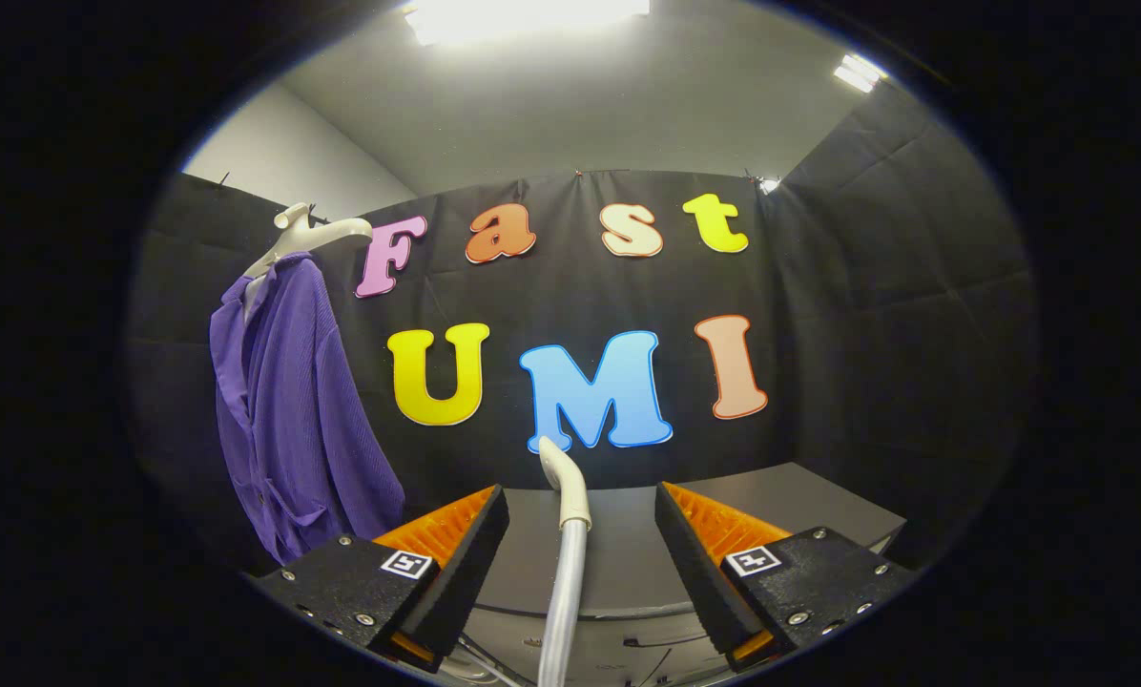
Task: Iron the clothes twice with a garment steamer, once on the left side and once on the right side.
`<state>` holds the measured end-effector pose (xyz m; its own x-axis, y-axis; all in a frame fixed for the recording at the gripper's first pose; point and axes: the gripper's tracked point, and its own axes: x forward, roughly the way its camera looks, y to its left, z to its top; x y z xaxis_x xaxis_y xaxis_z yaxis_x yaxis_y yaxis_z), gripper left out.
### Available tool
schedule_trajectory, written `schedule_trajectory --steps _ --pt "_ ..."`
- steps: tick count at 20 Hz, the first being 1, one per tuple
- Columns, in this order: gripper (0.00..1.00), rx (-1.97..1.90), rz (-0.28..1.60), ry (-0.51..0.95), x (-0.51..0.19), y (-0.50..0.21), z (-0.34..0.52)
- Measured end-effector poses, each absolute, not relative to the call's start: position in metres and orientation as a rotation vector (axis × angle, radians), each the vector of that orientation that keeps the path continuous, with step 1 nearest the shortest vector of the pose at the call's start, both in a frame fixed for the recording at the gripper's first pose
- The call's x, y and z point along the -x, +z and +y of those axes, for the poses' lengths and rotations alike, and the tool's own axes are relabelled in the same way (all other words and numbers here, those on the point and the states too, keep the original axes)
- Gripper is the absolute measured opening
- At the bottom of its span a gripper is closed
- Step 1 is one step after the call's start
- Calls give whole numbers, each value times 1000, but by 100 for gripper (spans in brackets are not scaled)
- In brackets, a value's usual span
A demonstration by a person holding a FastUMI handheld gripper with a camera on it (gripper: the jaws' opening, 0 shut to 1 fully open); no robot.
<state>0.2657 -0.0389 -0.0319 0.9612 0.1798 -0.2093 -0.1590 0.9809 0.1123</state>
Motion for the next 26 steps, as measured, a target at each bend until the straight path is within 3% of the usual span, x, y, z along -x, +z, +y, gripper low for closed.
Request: schedule_trajectory --steps 11,19,26 --pt "95 -454 533 431 -379 -91 -10" --pt "93 -744 718 465 -450 -124 -9" --pt "93 -824 868 464 -467 -170 -10"
